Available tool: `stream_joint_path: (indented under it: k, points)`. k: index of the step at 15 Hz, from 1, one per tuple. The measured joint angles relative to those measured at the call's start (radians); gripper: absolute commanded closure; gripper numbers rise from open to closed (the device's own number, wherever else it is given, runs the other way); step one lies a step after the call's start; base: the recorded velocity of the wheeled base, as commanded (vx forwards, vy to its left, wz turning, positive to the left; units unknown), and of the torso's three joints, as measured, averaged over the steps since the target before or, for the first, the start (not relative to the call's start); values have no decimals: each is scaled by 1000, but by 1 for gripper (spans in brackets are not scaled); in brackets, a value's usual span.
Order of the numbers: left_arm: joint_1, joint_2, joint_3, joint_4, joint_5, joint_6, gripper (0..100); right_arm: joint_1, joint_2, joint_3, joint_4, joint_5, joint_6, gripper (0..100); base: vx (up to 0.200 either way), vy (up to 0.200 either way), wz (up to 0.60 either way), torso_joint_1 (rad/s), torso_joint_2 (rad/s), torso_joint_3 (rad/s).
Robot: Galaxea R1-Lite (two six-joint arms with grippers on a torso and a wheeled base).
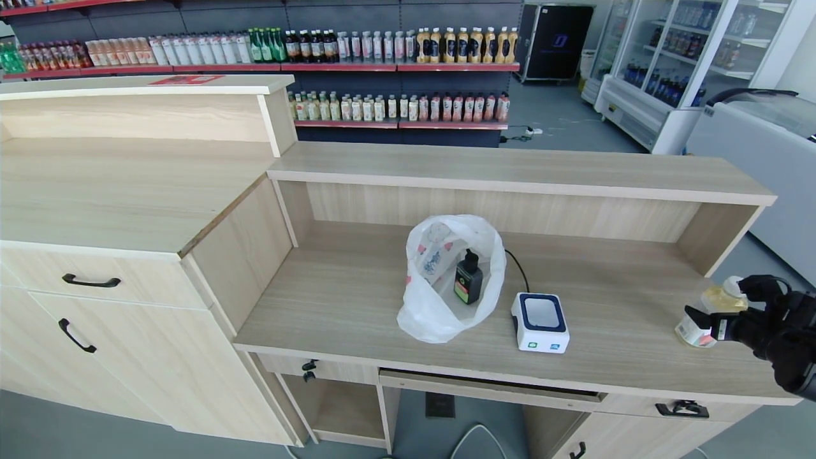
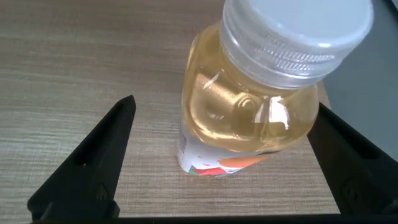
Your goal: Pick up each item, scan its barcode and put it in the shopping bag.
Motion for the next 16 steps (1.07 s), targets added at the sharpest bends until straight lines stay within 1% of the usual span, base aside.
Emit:
stream_joint_path:
  k: [3,12,16]
  points:
    - [0,0,0,0,0,0,0,11,24,-30,0,-34,-3,0,0,0,0,0,0,0]
    - [0,0,0,0,0,0,0,42,103,-144,4,-37,-9,0,0,0,0,0,0,0]
    - [0,0,0,0,0,0,0,55,127,-157,3,-42,-23,0,0,0,0,0,0,0]
